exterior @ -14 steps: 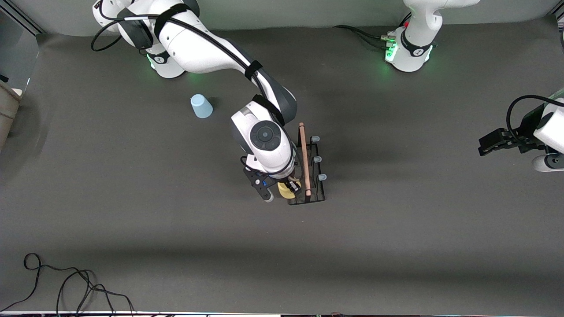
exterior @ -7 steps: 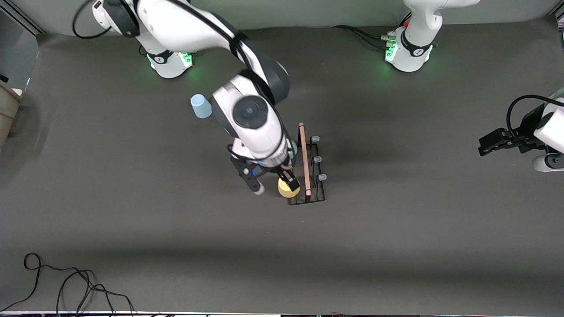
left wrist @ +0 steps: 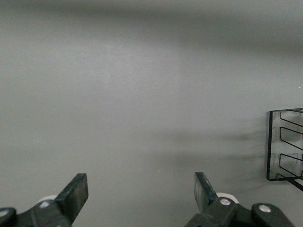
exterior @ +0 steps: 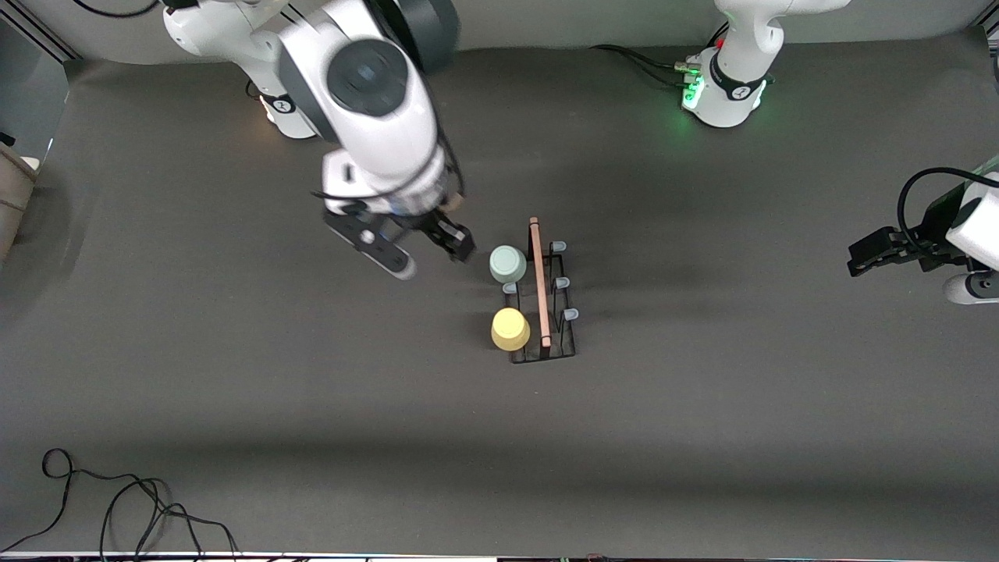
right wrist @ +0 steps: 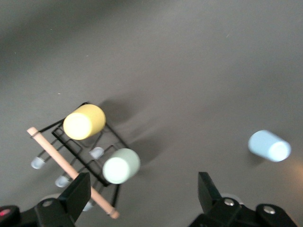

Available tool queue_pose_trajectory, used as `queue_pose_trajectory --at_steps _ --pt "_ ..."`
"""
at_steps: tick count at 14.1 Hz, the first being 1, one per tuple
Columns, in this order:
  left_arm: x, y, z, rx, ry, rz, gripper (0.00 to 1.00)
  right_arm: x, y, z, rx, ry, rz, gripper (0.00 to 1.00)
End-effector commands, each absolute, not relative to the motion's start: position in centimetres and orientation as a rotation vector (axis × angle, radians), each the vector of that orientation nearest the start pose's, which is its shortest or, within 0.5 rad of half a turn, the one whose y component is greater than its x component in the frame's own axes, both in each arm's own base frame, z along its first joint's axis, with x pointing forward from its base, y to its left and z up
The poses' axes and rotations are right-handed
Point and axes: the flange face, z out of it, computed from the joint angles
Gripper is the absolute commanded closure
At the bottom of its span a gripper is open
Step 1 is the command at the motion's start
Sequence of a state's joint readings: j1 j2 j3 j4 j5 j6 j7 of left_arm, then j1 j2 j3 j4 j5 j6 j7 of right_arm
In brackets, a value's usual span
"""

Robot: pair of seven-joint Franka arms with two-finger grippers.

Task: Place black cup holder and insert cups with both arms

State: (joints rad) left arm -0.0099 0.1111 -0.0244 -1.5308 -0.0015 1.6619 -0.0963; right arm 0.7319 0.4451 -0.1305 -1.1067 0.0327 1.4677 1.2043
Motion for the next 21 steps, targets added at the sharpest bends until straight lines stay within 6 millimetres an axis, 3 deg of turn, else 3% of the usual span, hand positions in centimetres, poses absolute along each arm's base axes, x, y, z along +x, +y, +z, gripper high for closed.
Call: queue_pose_trajectory --at_steps 1,6,11,13,16,21 --pt "59.4 -2.2 59.4 -3.145 -0.104 -0.026 0.00 51.6 33.6 58.8 -3.159 0.747 0.053 0.00" --pt "59.4 -2.6 59.5 -3.146 -0.097 -0.031 0.00 52.9 19.1 62.3 -3.170 0.413 0.085 0.00" --pt "59.4 -2.5 59.6 -3.143 -0.099 -0.034 0.00 54.8 5.1 63.0 -3.170 0.076 0.097 0.00" --pt "59.4 -2.4 59.5 -3.143 -0.101 -0.031 0.00 55.1 0.8 63.1 -3.166 -0.007 0.092 0.00" --pt "59.4 -2.4 59.5 -3.143 -0.101 -0.031 0.00 55.2 -2.9 63.1 -3.161 -0.054 0.082 0.00" --pt "59.4 -2.5 59.5 -3.146 -0.099 -0.031 0.00 55.1 -3.2 63.3 -3.152 -0.052 0.076 0.00"
